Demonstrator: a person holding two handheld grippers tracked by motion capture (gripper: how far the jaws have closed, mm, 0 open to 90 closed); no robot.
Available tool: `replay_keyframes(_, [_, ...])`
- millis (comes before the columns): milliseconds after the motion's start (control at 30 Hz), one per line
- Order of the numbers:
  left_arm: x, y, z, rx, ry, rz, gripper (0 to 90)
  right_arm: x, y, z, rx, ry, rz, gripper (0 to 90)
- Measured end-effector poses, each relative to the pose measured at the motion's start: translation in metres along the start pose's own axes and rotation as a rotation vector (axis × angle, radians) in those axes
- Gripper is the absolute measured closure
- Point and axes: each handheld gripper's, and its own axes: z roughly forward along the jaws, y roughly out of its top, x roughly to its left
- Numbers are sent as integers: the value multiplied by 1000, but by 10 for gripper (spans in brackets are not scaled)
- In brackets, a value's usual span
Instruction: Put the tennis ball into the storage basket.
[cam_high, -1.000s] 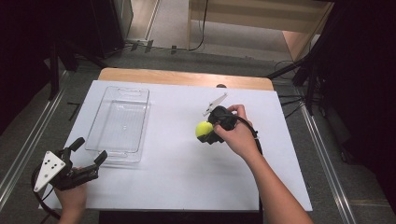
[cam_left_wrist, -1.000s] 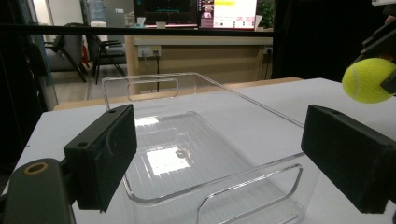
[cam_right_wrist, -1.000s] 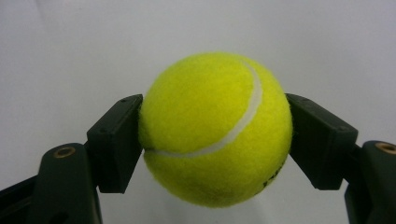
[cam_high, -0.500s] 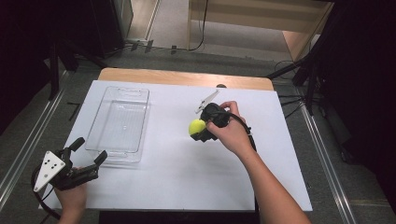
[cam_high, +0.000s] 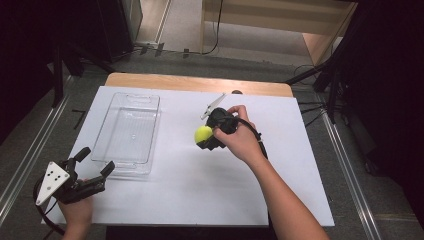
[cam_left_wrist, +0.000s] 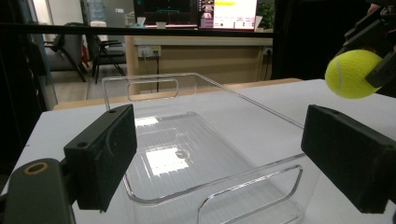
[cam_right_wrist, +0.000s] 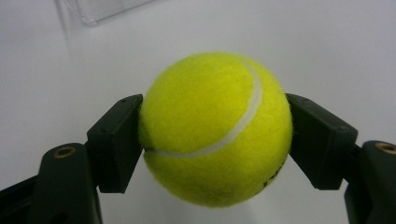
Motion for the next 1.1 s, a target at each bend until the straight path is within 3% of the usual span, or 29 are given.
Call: replay_keyframes(1100, [0, 0, 1, 0, 0, -3, 111, 13, 42, 14, -1, 30, -64, 237])
